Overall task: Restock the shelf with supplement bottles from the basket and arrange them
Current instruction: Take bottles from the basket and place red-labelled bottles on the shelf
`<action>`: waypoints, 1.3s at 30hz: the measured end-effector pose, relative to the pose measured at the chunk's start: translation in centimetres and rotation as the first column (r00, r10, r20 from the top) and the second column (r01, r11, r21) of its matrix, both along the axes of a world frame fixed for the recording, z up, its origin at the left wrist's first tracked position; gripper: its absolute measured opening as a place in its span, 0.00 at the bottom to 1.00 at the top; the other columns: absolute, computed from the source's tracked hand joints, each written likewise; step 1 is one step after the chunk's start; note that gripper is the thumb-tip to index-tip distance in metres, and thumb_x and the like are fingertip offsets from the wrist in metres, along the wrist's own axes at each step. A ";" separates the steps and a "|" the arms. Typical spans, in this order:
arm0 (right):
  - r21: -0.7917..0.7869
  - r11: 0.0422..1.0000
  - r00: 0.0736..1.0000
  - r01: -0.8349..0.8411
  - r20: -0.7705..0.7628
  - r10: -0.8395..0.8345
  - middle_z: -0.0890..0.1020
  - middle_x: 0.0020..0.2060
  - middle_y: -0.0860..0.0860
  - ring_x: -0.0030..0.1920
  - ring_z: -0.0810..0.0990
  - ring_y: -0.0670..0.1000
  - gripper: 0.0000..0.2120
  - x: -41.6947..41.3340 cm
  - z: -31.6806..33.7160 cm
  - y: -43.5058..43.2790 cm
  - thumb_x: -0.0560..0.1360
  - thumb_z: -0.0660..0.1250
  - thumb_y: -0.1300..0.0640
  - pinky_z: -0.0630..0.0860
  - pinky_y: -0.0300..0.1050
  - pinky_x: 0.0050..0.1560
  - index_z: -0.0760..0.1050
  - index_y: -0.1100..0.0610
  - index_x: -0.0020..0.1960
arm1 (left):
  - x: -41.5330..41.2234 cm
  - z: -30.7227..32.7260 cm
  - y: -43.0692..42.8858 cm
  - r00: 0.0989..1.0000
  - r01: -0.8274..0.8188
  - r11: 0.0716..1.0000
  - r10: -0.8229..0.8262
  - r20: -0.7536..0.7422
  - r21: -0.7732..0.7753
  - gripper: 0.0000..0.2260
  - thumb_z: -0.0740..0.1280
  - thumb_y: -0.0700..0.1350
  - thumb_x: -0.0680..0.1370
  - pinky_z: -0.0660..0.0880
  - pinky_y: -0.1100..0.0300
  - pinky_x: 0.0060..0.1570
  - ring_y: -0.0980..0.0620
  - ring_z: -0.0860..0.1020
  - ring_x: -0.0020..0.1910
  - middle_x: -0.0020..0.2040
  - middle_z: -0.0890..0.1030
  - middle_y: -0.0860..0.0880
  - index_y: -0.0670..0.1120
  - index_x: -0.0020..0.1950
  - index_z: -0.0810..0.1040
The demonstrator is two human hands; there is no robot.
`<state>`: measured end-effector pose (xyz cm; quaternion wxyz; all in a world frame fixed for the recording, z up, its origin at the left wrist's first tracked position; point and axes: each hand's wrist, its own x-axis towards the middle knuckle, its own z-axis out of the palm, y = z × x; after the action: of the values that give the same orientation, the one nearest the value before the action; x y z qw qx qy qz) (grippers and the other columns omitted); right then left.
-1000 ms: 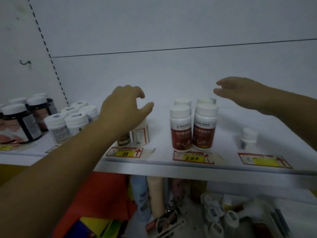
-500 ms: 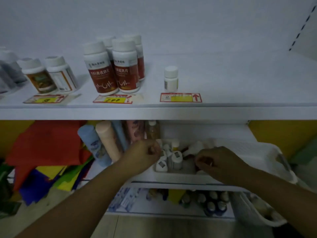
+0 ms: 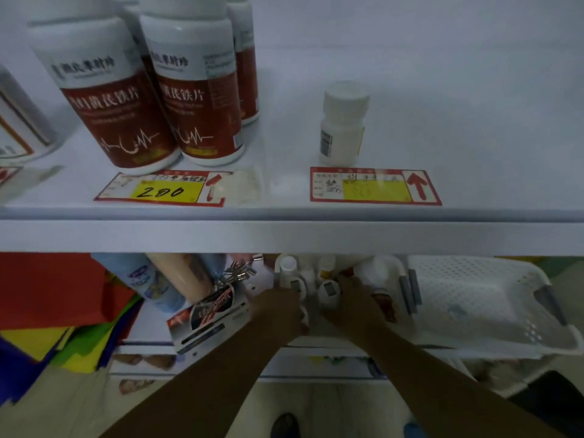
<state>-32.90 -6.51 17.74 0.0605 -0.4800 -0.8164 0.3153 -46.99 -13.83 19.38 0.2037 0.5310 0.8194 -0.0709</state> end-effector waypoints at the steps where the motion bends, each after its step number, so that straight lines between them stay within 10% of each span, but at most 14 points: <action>1: 0.022 1.000 1.000 0.013 0.016 -0.014 0.75 0.61 0.54 0.61 0.73 0.56 0.27 -0.5 0.0 0.2 0.67 0.70 0.46 0.73 0.50 0.60 0.69 0.52 0.64 | -0.2 0.3 0.0 0.999 -0.023 0.999 0.022 0.038 0.025 0.19 0.68 0.56 0.69 0.75 0.55 0.50 0.45 0.80 0.51 0.53 0.82 0.46 0.46 0.55 0.77; 5: -0.079 0.993 0.974 0.087 -0.201 -0.101 0.81 0.43 0.51 0.47 0.81 0.53 0.09 -0.7 1.5 0.5 0.66 0.73 0.52 0.78 0.51 0.49 0.75 0.47 0.43 | -1.2 2.6 -1.6 0.891 -0.287 0.928 0.168 0.422 0.238 0.17 0.73 0.49 0.67 0.75 0.63 0.48 0.50 0.79 0.48 0.48 0.81 0.49 0.47 0.54 0.78; 10: -0.381 0.922 0.819 0.068 -0.507 -0.270 0.84 0.37 0.41 0.38 0.81 0.35 0.14 3.1 7.0 -1.4 0.66 0.75 0.59 0.75 0.27 0.34 0.77 0.42 0.44 | -0.9 8.0 -5.9 0.618 -0.539 0.752 0.048 0.785 0.378 0.11 0.75 0.42 0.68 0.73 0.76 0.38 0.66 0.80 0.41 0.42 0.84 0.59 0.58 0.43 0.81; 18: -0.811 0.433 0.425 -0.393 -0.578 -0.697 0.85 0.42 0.58 0.39 0.83 0.57 0.19 5.3 15.7 -9.5 0.64 0.65 0.53 0.79 0.53 0.42 0.80 0.58 0.52 | 4.7 16.8 -12.3 0.146 -0.816 0.540 -0.153 0.977 0.206 0.17 0.71 0.54 0.62 0.80 0.59 0.39 0.52 0.84 0.45 0.47 0.86 0.50 0.53 0.48 0.84; 22: -0.761 0.466 0.429 -0.452 -0.644 -0.634 0.85 0.32 0.55 0.31 0.84 0.52 0.18 4.4 19.7 -12.6 0.62 0.69 0.47 0.81 0.46 0.32 0.79 0.59 0.45 | 6.2 21.3 -14.3 0.012 -0.893 0.445 -0.133 0.991 0.071 0.17 0.64 0.49 0.73 0.81 0.59 0.34 0.42 0.83 0.42 0.45 0.84 0.40 0.43 0.60 0.78; 26: -0.642 0.545 0.465 -0.539 -0.766 -0.443 0.81 0.54 0.63 0.55 0.80 0.64 0.36 3.2 23.8 -14.6 0.54 0.73 0.40 0.74 0.66 0.60 0.76 0.55 0.58 | 7.6 25.6 -17.5 0.067 -0.863 0.486 -0.162 0.984 0.139 0.22 0.66 0.46 0.72 0.80 0.64 0.38 0.48 0.83 0.47 0.54 0.84 0.43 0.43 0.66 0.74; 28: -0.625 0.543 0.474 -0.560 -0.780 -0.409 0.82 0.52 0.63 0.52 0.82 0.64 0.34 2.4 25.3 -15.1 0.56 0.72 0.42 0.78 0.63 0.54 0.76 0.56 0.59 | 7.9 27.1 -19.7 0.116 -0.836 0.509 -0.200 0.973 0.205 0.23 0.65 0.40 0.72 0.76 0.70 0.41 0.52 0.80 0.50 0.62 0.77 0.45 0.40 0.68 0.71; 32: -0.541 0.523 0.456 -0.659 -0.840 -0.295 0.85 0.38 0.61 0.35 0.85 0.58 0.36 0.1 29.4 -15.3 0.41 0.81 0.40 0.81 0.49 0.32 0.84 0.60 0.43 | 2.6 29.6 -22.0 0.221 -0.861 0.396 -0.277 0.935 0.321 0.13 0.74 0.39 0.64 0.81 0.53 0.40 0.45 0.84 0.40 0.44 0.86 0.42 0.46 0.48 0.85; 36: -0.253 0.821 0.459 -0.511 -0.888 0.013 0.85 0.32 0.55 0.31 0.84 0.52 0.34 -4.7 34.8 -16.0 0.35 0.74 0.31 0.77 0.45 0.29 0.83 0.47 0.37 | -5.6 35.3 -23.0 0.474 -0.801 0.206 -0.356 0.806 0.562 0.20 0.73 0.52 0.53 0.82 0.54 0.39 0.51 0.85 0.40 0.43 0.87 0.49 0.54 0.45 0.85; 39: -0.003 0.926 0.415 -0.378 -0.895 0.166 0.85 0.33 0.52 0.31 0.84 0.52 0.23 -9.4 39.0 -16.4 0.52 0.72 0.31 0.78 0.42 0.29 0.80 0.44 0.39 | -12.0 40.8 -22.5 0.738 -0.635 0.024 -0.277 0.615 0.772 0.20 0.70 0.59 0.55 0.80 0.60 0.43 0.59 0.83 0.45 0.46 0.86 0.57 0.58 0.46 0.83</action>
<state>-42.33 -22.95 56.77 0.3712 -0.1114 -0.6961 0.6044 -59.02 -36.32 60.13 0.0488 0.3834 0.5747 0.7213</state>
